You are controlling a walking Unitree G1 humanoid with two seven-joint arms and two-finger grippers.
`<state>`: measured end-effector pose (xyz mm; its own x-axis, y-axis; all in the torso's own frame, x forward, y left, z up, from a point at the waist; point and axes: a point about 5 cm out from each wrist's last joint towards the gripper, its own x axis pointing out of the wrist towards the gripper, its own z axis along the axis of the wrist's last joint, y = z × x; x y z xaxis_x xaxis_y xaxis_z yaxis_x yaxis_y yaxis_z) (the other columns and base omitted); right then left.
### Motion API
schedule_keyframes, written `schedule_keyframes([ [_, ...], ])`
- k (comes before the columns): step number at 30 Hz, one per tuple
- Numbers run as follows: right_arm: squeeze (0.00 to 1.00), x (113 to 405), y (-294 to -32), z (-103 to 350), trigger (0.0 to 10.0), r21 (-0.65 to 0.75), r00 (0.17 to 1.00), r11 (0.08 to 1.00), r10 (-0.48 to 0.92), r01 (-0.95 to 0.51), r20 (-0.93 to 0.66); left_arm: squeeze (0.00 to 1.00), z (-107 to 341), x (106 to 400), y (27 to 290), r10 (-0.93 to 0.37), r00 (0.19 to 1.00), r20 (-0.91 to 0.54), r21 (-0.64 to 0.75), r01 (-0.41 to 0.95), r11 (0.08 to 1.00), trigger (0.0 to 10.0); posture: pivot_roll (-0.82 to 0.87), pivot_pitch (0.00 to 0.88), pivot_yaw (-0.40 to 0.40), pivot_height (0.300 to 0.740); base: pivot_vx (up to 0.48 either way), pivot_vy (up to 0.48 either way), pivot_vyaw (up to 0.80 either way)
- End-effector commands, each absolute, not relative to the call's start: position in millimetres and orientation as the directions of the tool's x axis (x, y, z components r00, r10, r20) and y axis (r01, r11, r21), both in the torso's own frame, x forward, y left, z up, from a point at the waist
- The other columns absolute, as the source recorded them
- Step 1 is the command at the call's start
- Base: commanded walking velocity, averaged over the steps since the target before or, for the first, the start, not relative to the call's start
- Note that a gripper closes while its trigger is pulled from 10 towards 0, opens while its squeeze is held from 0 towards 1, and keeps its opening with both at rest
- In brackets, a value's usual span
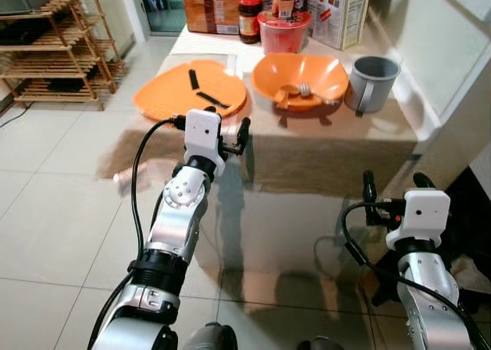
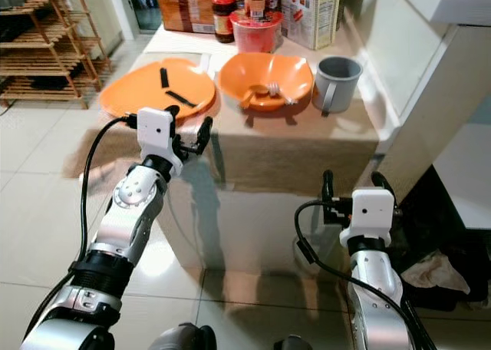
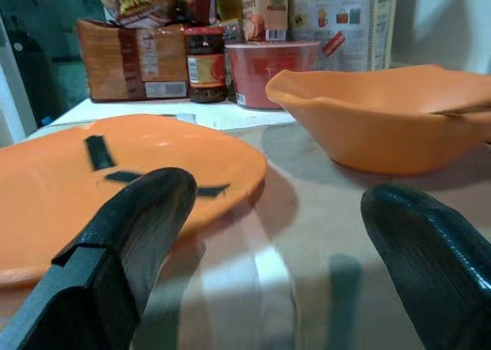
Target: Setting the table
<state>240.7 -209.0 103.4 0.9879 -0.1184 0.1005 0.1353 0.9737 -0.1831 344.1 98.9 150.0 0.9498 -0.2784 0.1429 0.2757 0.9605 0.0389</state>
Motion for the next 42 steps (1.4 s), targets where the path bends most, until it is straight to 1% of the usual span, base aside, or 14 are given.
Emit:
schedule_keyframes([
  [1,0.00,241,-211,106,10.0,-0.176,0.986,0.974,-0.125,0.143,0.109,0.00,154,347,98,-0.293,0.944,0.152,0.047,0.289,0.956,10.0,-0.06,0.000,0.069,0.740,0.000,0.000,0.00],
  [22,0.00,239,-210,107,10.0,-0.182,0.985,0.972,-0.129,0.148,0.112,0.00,158,350,93,-0.348,0.922,0.168,0.099,0.335,0.937,10.0,-0.08,0.000,0.075,0.740,0.000,0.000,0.00],
  [27,0.00,237,-210,118,10.0,-0.194,0.976,0.965,-0.143,0.174,0.165,0.00,160,348,90,-0.370,0.910,0.187,0.087,0.360,0.929,10.0,-0.08,0.000,0.082,0.740,0.313,-0.362,0.00],
  [35,0.00,235,-211,116,10.0,-0.195,0.976,0.964,-0.150,0.180,0.157,0.00,161,348,85,-0.387,0.901,0.194,0.084,0.378,0.922,10.0,-0.09,0.000,0.086,0.740,0.318,-0.356,0.00],
  [42,0.00,234,-211,115,10.0,-0.199,0.978,0.964,-0.151,0.178,0.146,0.00,160,349,86,-0.371,0.910,0.186,0.074,0.364,0.928,10.0,-0.09,0.000,0.087,0.740,0.325,-0.350,0.00],
])
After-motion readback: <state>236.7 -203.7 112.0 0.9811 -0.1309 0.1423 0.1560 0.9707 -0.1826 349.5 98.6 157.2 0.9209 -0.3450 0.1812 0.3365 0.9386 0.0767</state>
